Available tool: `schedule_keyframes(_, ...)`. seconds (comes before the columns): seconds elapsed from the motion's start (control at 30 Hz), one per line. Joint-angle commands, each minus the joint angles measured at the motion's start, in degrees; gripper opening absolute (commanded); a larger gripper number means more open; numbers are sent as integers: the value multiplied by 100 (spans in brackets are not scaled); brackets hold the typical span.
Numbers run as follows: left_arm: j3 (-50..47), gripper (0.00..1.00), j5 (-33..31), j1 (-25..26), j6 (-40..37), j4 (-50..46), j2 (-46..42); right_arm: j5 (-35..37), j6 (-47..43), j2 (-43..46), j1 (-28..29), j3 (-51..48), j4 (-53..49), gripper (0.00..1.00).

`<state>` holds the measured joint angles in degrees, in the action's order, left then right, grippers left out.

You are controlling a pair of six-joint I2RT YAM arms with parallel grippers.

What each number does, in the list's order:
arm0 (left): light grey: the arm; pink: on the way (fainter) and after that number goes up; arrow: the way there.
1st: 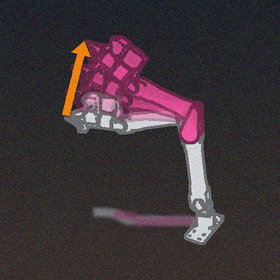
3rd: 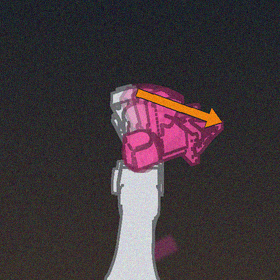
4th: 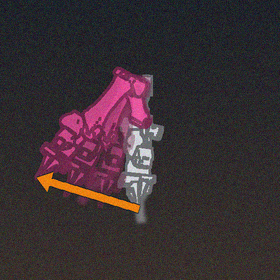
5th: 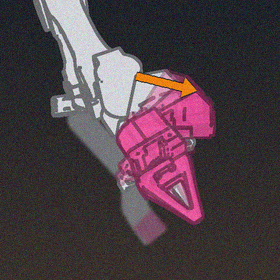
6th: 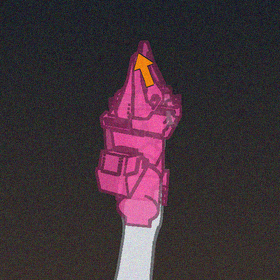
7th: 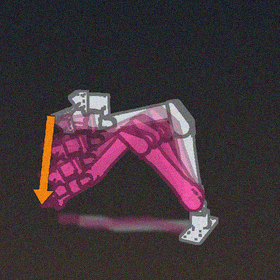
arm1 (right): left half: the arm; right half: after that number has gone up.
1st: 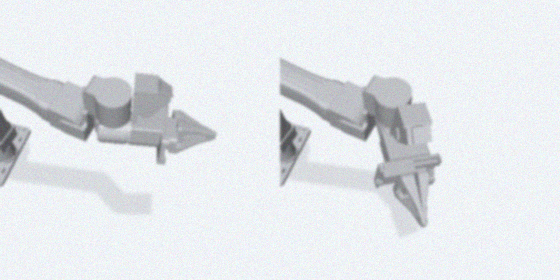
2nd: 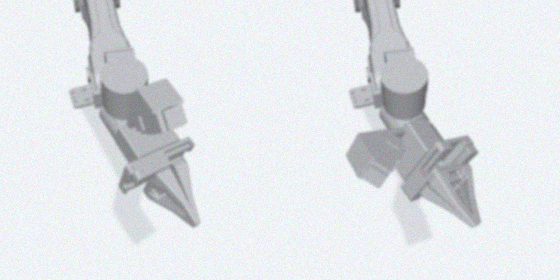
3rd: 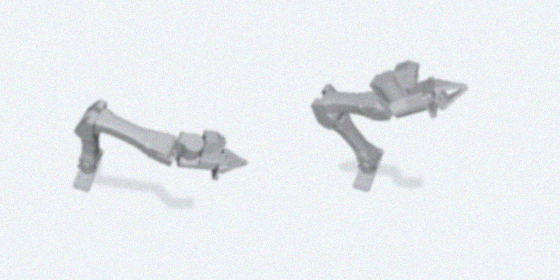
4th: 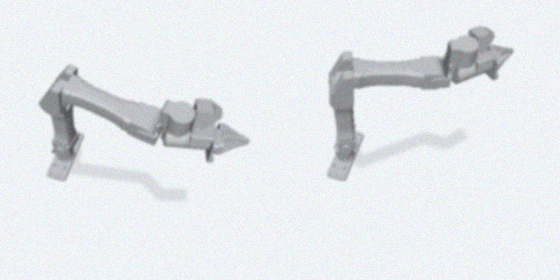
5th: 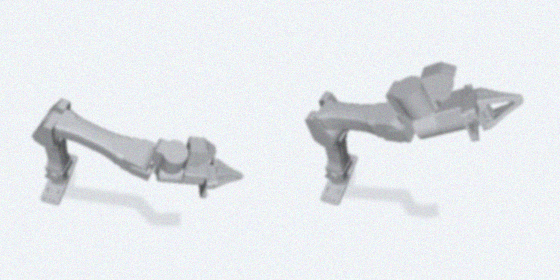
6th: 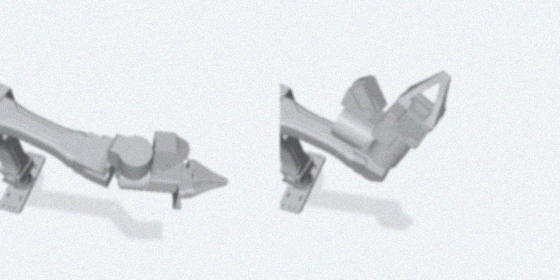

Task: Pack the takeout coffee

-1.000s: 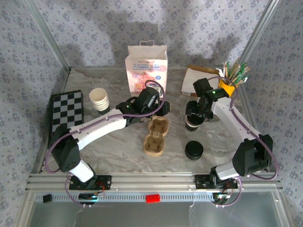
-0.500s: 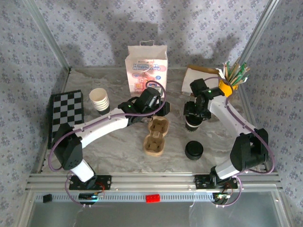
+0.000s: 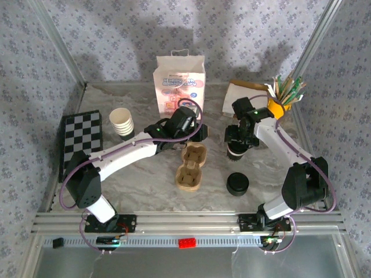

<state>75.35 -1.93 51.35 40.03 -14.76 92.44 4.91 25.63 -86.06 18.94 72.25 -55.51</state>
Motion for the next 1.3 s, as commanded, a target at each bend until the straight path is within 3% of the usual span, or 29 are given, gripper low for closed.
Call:
schedule_keyframes(0.0,120,38,97,-38,57,63,30,-9,7,138,57,-35,-140,88)
schedule_keyframes(0.2,138,38,282,-29,235,139,28,-172,43,641,74,-11,-246,99)
schedule_keyframes(0.33,183,38,471,64,598,293,129,-617,-18,952,-375,-106,-236,99)
schedule_keyframes(0.53,714,39,1172,291,1122,691,926,-1891,-76,1131,-1292,-643,133,85)
schedule_keyframes(0.73,1567,40,1362,449,897,295,1804,-2416,-220,1157,-1693,-1059,368,67)
schedule_keyframes(0.97,2214,40,1287,465,525,-242,2383,-2543,-434,1132,-1846,-1186,352,46)
schedule_keyframes(1.27,2798,39,1244,481,262,-983,2820,-2489,-497,1091,-1790,-1327,383,31)
